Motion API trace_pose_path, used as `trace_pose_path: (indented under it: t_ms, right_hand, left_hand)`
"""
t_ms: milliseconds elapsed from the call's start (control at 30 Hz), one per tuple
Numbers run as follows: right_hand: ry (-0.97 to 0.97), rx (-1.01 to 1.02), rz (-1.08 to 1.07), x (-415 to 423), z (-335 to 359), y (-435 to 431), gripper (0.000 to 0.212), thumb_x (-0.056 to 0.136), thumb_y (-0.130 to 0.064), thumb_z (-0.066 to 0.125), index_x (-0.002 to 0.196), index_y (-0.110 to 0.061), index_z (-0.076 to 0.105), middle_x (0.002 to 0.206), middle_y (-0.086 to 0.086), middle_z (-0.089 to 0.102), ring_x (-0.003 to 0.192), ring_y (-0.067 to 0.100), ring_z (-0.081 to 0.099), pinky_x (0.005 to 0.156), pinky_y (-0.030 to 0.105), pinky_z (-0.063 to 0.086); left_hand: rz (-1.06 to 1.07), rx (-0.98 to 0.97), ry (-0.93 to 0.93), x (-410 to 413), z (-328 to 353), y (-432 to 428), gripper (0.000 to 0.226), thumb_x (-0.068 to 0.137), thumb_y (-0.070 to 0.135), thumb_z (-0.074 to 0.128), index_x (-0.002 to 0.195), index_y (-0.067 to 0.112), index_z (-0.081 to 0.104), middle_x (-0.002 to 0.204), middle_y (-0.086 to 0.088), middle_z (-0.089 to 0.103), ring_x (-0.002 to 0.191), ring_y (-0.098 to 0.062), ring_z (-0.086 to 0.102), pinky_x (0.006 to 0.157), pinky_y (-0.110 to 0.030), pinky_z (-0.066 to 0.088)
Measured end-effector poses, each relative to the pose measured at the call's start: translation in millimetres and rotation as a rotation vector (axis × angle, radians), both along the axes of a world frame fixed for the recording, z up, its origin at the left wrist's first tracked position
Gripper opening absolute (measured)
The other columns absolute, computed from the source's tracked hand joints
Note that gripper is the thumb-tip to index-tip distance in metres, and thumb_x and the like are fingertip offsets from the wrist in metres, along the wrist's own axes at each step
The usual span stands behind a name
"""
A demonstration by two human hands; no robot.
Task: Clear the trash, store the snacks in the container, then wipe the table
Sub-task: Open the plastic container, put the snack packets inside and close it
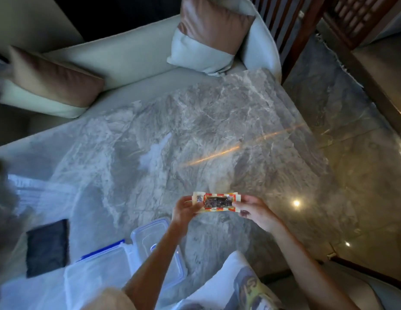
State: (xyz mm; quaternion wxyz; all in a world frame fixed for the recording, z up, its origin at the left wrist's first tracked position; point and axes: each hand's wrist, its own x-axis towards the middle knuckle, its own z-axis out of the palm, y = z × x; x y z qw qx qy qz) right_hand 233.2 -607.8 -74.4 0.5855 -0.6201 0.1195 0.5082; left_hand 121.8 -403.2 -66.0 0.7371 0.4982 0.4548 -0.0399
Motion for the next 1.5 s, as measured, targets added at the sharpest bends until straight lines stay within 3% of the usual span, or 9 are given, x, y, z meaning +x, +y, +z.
trace_pose_path:
  t_ms: [233,433,567,700,800,933,1067,1200,1500]
  right_hand:
    - [0.103,0.132,-0.077,-73.1,35.5,98.6,0.011,0.086,-0.014,0.069,0.094,-0.008,0.074,0.078,0.005,0.067,0.063,0.011,0.055,0.059,0.015,0.052]
    - [-0.146,-0.016,0.098,-163.5,50.3,184.6,0.020,0.090,-0.012,0.066,0.097,0.007,0.068,0.074,0.012,0.053,0.049,0.009,0.046,0.045,0.015,0.039]
    - [-0.333,-0.067,0.178,-220.4,55.7,221.0,0.017,0.089,-0.011,0.067,0.072,-0.010,0.069,0.059,0.002,0.050,0.041,0.004,0.044,0.040,0.013,0.041]
    - [-0.484,-0.189,0.273,-265.0,48.1,241.3,0.022,0.091,-0.019,0.064,0.084,0.001,0.070,0.065,0.003,0.054,0.054,0.005,0.051,0.054,0.026,0.054]
    - [-0.538,-0.278,0.374,-288.4,41.4,250.7,0.017,0.093,-0.011,0.056,0.093,-0.007,0.072,0.072,0.001,0.063,0.061,0.009,0.055,0.065,0.035,0.049]
    - [-0.497,-0.321,0.442,-312.7,34.7,261.3,0.024,0.093,0.001,0.050,0.108,0.001,0.069,0.096,0.012,0.071,0.085,0.019,0.062,0.075,0.028,0.043]
    - [-0.453,-0.367,0.474,-329.5,30.4,267.7,0.032,0.089,0.011,0.047,0.112,0.003,0.067,0.103,0.013,0.068,0.094,0.018,0.057,0.069,0.018,0.043]
    - [-0.378,-0.386,0.412,-344.8,26.3,275.6,0.034,0.086,0.010,0.052,0.115,-0.005,0.062,0.115,0.015,0.067,0.098,0.019,0.057,0.085,0.024,0.040]
    - [-0.446,-0.506,0.444,-359.4,17.9,295.5,0.042,0.085,0.005,0.055,0.126,-0.006,0.053,0.121,0.015,0.063,0.117,0.029,0.058,0.102,0.034,0.044]
  left_hand:
    - [0.269,-0.110,-0.031,-107.4,47.4,67.8,0.014,0.090,0.001,0.060,0.101,0.007,0.068,0.077,0.001,0.074,0.070,-0.006,0.068,0.065,-0.016,0.055]
    - [0.330,0.022,0.035,-206.6,74.7,128.8,0.015,0.087,-0.005,0.056,0.091,0.005,0.066,0.064,0.002,0.072,0.059,-0.005,0.067,0.060,-0.016,0.057]
    - [0.294,0.222,0.081,-260.1,80.3,159.2,0.013,0.065,0.011,0.067,0.077,0.014,0.067,0.054,0.004,0.070,0.052,-0.004,0.065,0.056,-0.021,0.058]
    - [0.193,0.407,0.148,-299.4,59.7,185.6,0.014,0.088,0.005,0.064,0.075,0.009,0.068,0.058,0.000,0.071,0.055,-0.012,0.067,0.058,-0.035,0.060]
    - [0.088,0.475,0.224,-319.1,44.3,195.0,0.019,0.088,0.007,0.056,0.077,-0.002,0.068,0.070,-0.019,0.068,0.070,-0.025,0.066,0.068,-0.054,0.057]
    - [-0.041,0.407,0.319,-331.7,29.8,197.3,0.020,0.081,0.000,0.049,0.073,-0.008,0.066,0.065,-0.016,0.060,0.065,-0.022,0.058,0.065,-0.049,0.056]
    - [-0.070,0.337,0.345,-332.2,23.9,194.4,0.025,0.083,-0.001,0.044,0.072,0.006,0.064,0.064,-0.005,0.059,0.059,-0.017,0.051,0.057,-0.028,0.044]
    - [-0.089,0.251,0.335,-328.7,13.9,194.2,0.022,0.085,-0.001,0.047,0.092,-0.006,0.067,0.084,-0.017,0.063,0.075,-0.022,0.054,0.069,-0.030,0.045]
    - [-0.088,0.209,0.313,-329.8,10.1,188.4,0.033,0.082,0.001,0.051,0.113,-0.003,0.061,0.098,-0.017,0.069,0.083,-0.026,0.062,0.069,-0.035,0.049]
